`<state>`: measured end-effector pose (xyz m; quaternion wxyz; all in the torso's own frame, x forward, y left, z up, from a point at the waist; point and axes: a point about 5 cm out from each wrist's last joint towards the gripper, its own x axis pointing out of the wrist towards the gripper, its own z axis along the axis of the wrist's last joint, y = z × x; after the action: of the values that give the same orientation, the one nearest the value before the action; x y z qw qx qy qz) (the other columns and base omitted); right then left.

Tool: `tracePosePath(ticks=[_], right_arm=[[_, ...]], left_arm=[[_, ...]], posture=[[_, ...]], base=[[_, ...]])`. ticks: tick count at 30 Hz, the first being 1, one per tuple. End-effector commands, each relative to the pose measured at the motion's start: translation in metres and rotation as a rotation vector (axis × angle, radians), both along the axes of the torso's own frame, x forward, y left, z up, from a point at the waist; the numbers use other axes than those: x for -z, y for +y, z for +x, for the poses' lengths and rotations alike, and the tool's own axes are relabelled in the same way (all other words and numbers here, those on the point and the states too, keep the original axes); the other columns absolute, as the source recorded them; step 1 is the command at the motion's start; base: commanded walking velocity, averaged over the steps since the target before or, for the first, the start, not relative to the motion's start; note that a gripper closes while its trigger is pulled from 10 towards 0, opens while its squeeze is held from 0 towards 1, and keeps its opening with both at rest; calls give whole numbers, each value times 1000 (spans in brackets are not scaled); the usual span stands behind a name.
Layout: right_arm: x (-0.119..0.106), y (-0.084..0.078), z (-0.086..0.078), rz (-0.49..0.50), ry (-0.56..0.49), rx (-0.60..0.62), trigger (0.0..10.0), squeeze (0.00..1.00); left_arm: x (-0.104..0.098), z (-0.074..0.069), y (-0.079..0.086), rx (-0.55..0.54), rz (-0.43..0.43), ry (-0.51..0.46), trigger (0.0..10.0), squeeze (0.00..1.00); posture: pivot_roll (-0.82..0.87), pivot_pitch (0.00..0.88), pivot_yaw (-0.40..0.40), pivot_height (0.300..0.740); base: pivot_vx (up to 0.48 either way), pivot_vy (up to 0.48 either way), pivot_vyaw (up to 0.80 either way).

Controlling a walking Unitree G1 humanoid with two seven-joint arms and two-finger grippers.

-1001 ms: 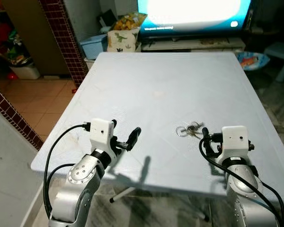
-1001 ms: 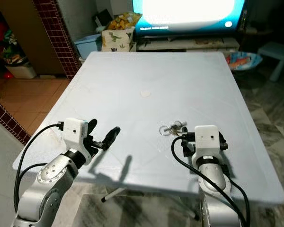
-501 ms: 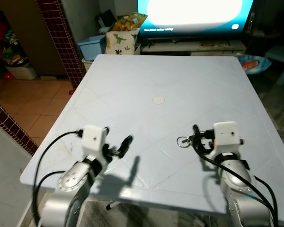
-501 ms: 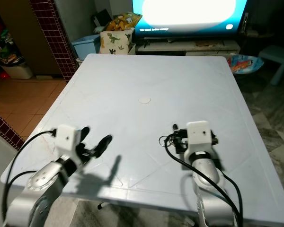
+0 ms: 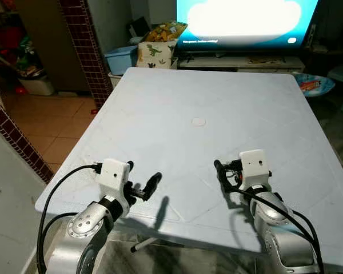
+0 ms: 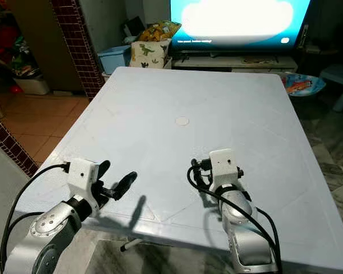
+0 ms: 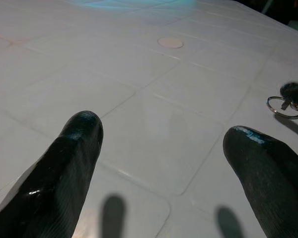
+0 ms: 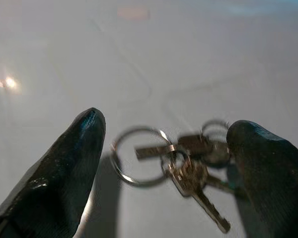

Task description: Hang keys on a hook

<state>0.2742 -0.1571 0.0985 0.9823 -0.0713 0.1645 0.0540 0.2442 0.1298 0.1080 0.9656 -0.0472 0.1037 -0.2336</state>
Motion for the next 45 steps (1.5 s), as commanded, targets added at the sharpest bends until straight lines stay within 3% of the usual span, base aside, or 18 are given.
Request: tracePosePath(ticks=[1, 2, 4, 5, 6, 7, 8, 9, 45], right_arm=[[2, -1, 0, 15, 20, 6, 10000, 0], [3, -1, 0, 22, 32, 6, 9725, 0], [8, -2, -2, 25, 75, 11, 7176, 0], [9, -3, -2, 26, 83, 15, 7176, 0], [8, -3, -2, 50, 85, 20, 3569, 0], [9, -2, -3, 48, 88, 9, 1294, 0], [9, -2, -3, 48, 88, 9, 1294, 0], [9, -2, -3, 47, 91, 8, 0, 0], [3, -3, 0, 38, 156, 15, 0, 0]], left_arm=[[-6, 2, 2, -2, 15, -22, 10000, 0], [-6, 3, 2, -2, 15, -23, 10000, 0], [-6, 3, 2, 0, 16, -24, 10000, 0], [-6, 3, 2, 0, 16, -24, 10000, 0], [-7, 4, 1, 3, 16, -25, 10000, 0], [-7, 4, 0, 5, 15, -25, 10000, 0], [-7, 4, 0, 5, 15, -25, 10000, 0], [-7, 4, 0, 6, 15, -25, 10000, 0], [-10, 10, -6, 12, 7, -41, 10000, 0]], posture=[[-23, 35, 61, 740], [-23, 35, 62, 740], [-25, 37, 63, 740], [-25, 37, 63, 740], [-24, 39, 62, 740], [-25, 39, 63, 740], [-25, 39, 63, 740], [-25, 39, 63, 740], [-32, 44, 61, 740]], base=[[0, 0, 0], [0, 0, 0], [0, 0, 0], [0, 0, 0], [0, 0, 0], [0, 0, 0], [0, 0, 0], [0, 0, 0], [0, 0, 0]])
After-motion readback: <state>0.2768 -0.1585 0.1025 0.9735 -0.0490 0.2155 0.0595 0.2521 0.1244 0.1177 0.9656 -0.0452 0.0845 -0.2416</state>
